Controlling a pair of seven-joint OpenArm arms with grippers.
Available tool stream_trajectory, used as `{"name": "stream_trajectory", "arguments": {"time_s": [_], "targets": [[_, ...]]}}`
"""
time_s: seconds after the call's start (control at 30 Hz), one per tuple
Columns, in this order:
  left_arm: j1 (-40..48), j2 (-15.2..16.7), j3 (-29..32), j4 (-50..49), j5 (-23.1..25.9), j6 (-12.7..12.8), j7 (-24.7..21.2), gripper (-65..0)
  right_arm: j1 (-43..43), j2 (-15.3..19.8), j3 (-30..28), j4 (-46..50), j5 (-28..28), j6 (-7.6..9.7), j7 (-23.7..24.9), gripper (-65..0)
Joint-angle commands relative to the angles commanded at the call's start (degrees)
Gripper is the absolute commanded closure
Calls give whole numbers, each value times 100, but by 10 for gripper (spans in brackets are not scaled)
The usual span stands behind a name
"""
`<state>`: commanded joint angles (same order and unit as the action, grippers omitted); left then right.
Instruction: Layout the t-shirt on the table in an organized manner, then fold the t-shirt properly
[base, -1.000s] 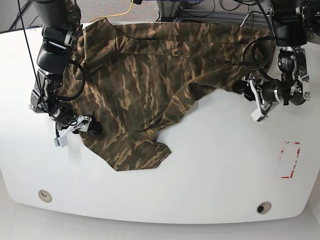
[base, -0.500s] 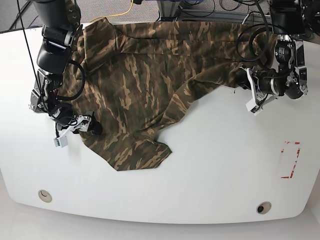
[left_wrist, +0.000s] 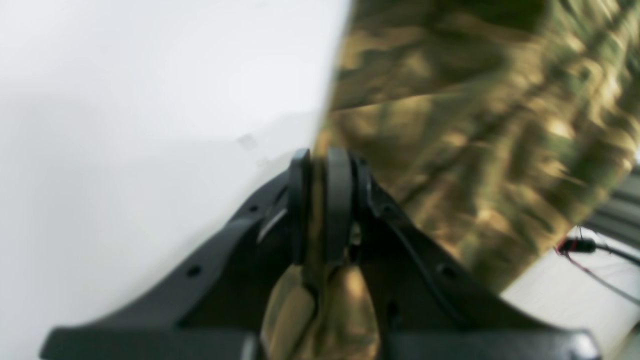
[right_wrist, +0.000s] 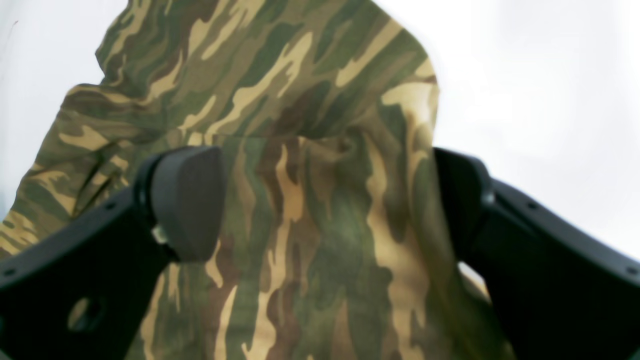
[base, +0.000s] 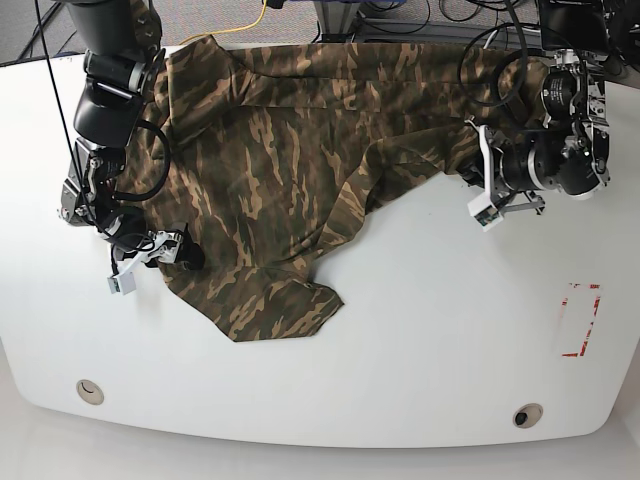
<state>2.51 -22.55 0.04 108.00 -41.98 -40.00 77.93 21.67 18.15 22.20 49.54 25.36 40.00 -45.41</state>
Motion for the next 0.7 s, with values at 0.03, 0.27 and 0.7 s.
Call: {"name": "stream_trajectory", "arguments": {"time_s": [0.03,0.27,0.7], "targets": [[0,-18,97,9,-9,0,0,-36,0,0,0,0,0,0,0,-583],[0,-70,958,18,-18,0,0,-38,0,0,0,0,0,0,0,-583],[-88,-9,70,-18,-18,0,-9,-138,0,0,0,0,0,0,0,-583]]}}
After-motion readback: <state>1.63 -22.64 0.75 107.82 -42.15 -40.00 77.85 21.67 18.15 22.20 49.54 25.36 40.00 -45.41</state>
